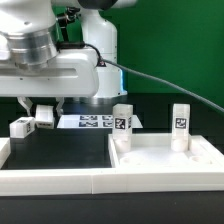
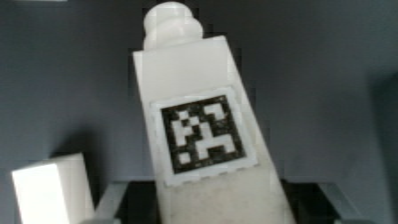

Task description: Assemble square table

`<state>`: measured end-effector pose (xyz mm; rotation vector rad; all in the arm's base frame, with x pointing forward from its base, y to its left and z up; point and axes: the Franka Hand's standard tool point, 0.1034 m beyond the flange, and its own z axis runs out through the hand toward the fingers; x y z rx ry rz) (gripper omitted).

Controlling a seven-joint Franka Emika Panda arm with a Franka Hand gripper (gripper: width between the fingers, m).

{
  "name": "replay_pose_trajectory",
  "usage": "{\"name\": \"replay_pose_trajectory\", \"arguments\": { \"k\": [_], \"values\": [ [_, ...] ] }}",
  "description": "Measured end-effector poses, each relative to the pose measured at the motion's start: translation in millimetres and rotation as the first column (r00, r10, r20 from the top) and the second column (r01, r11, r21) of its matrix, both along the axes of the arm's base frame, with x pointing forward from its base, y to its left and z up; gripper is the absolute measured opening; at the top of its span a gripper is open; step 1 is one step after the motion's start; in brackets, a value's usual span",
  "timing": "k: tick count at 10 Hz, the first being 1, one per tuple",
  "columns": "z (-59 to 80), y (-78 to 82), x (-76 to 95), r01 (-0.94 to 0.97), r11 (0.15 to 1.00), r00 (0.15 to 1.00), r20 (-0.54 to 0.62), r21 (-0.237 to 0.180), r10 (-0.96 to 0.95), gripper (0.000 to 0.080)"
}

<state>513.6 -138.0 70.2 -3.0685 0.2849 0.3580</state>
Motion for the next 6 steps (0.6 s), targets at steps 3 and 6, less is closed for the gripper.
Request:
{"name": "replay_pose_trajectory", "arguments": {
  "k": [3, 6],
  "values": [
    [8.0, 8.7, 17.7, 0.021, 0.998, 0.983, 0.181, -0.067, -0.008, 0.0314],
    [30.0, 50.1, 63.9, 0.055, 0.993, 0.932, 0.363, -0.104, -0.014, 0.0314]
  ]
}}
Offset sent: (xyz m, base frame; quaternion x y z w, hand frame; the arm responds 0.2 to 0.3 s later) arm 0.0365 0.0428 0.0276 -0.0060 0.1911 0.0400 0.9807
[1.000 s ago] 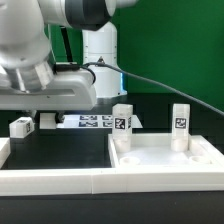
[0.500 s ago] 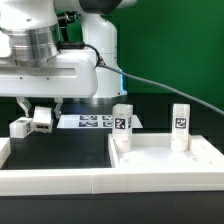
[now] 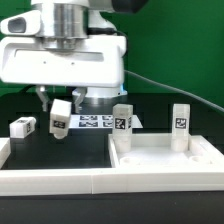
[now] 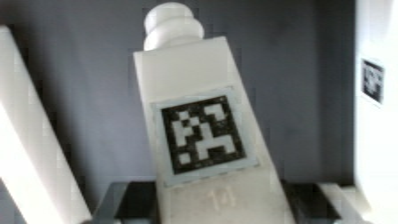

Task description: Assemble square table

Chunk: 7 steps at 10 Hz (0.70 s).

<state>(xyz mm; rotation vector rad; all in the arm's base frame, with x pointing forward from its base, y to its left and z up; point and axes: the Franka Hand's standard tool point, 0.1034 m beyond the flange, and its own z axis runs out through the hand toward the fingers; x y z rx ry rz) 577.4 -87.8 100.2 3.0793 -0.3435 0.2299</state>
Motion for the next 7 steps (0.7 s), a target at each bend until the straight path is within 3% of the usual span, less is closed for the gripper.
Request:
{"name": "replay_pose_trajectory", "arguments": {
  "k": [1, 2, 5, 6, 7],
  "values": [
    [7.1, 14.4, 15.5, 0.0, 1.0, 0.998, 0.07, -0.012, 0.001, 0.0314],
    [10.9, 17.2, 24.5, -0.016, 0.999, 0.987, 0.157, -0.043, 0.022, 0.0314],
    [11.4, 9.1, 22.4, -0.004, 0.993, 0.947, 0.317, -0.115, 0.041, 0.0314],
    [8.3, 11.8, 19.9, 0.001, 0.994, 0.947, 0.318, -0.111, 0.034, 0.0314],
    [13.9, 30.4, 24.3, 0.038, 0.997, 0.947, 0.321, -0.064, -0.015, 0.0314]
  ]
}}
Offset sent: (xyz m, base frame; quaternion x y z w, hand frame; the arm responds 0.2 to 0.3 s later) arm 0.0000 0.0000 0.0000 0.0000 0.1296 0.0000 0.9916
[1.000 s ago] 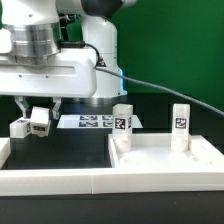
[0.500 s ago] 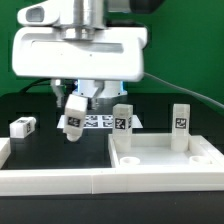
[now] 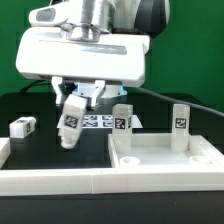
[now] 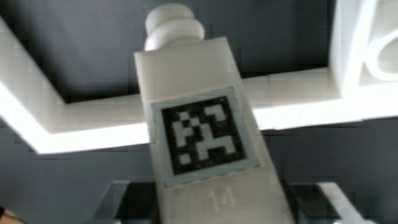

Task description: Assemble square table

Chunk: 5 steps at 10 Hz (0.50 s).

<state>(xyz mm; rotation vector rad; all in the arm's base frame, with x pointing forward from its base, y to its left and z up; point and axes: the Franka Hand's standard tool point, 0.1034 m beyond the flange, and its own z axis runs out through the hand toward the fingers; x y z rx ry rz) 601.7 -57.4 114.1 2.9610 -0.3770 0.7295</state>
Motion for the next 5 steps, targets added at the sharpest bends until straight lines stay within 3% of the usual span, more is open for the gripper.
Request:
{"name": "replay_pose_trajectory", "arguments": {
  "k": [2, 5],
  "values": [
    [13.2, 39.2, 23.3, 0.002, 0.999, 1.0, 0.03, 0.044, -0.003, 0.0314],
    [25.6, 67.2, 48.2, 0.018, 0.996, 0.997, 0.078, 0.092, -0.025, 0.0314]
  ]
}}
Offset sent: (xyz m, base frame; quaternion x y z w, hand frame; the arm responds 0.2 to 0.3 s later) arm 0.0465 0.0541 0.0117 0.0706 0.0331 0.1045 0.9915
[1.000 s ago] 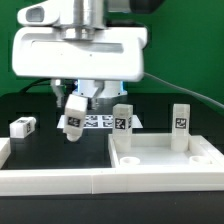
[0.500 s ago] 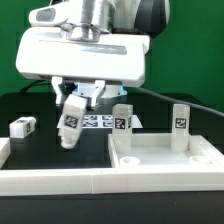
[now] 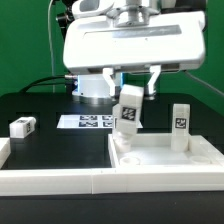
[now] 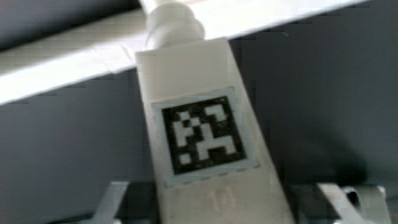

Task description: Assemble square table

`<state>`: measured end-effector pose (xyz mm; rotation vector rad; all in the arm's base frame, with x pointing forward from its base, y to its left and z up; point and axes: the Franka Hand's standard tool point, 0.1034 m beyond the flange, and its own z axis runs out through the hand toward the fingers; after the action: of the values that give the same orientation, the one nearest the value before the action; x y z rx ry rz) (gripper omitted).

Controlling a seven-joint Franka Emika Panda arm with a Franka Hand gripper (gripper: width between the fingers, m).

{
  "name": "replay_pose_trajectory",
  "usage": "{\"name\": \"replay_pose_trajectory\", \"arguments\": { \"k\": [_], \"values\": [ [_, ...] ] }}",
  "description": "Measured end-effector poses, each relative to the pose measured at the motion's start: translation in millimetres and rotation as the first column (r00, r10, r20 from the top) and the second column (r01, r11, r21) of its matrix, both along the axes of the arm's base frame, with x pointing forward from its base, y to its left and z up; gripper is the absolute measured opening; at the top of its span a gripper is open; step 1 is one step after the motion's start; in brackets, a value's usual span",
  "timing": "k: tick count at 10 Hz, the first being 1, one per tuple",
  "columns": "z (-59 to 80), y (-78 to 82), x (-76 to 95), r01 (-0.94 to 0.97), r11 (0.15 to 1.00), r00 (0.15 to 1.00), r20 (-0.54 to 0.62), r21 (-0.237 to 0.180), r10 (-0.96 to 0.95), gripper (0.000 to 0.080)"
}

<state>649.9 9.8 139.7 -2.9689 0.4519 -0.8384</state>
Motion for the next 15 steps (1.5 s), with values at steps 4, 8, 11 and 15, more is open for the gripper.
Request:
{"name": "replay_pose_trajectory", "arguments": {
  "k": [4, 8, 11, 15],
  "values": [
    [-3.1, -1.9, -2.1, -0.006, 1.0, 1.0, -0.003, -0.008, 0.006, 0.0314],
    [-5.5, 30.2, -8.6, -0.011, 1.0, 0.999, 0.054, 0.027, 0.009, 0.0314],
    [-6.0, 58.9, -7.7, -0.024, 0.998, 0.998, 0.058, 0.058, 0.021, 0.0314],
    [-6.1, 55.8, -8.3, -0.022, 0.998, 0.997, 0.074, 0.052, 0.018, 0.0314]
  ]
}}
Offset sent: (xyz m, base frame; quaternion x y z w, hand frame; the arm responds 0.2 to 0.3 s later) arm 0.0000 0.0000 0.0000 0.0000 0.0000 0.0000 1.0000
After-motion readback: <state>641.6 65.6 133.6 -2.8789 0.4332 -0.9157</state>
